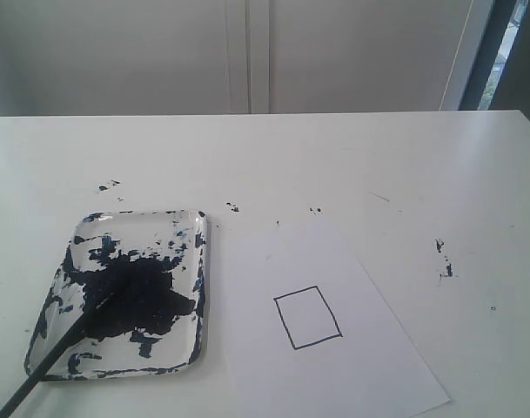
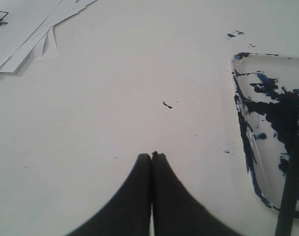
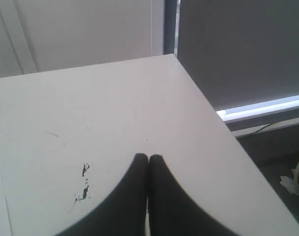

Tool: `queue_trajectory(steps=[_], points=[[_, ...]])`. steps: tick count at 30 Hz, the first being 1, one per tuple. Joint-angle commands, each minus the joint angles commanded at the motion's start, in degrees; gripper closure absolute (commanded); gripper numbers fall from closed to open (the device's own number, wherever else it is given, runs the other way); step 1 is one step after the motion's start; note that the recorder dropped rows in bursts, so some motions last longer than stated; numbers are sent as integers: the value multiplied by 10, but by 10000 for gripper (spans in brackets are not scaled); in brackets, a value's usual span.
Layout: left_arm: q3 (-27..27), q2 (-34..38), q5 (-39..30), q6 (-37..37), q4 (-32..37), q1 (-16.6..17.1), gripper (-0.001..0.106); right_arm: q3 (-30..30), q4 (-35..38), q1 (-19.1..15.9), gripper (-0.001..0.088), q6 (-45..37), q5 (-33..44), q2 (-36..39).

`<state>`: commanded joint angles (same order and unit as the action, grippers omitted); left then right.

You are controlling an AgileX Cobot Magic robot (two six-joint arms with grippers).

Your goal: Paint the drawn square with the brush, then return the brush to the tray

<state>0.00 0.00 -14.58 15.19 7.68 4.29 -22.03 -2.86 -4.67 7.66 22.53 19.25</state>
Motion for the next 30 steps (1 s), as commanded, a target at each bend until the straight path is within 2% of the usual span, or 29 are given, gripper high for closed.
queue_trajectory(steps=[7,11,18,21,30], points=[[0,0,0,0,0,0,1053,1,0,4,868,1,2,-114],[0,0,0,0,0,0,1053,1,0,25,868,1,2,-162],[0,0,0,0,0,0,1053,28,0,70,868,1,1,-193],[0,0,0,0,0,0,1053,49,0,72,868,1,5,-193],[0,0,0,0,0,0,1053,49,0,72,868,1,5,-193]])
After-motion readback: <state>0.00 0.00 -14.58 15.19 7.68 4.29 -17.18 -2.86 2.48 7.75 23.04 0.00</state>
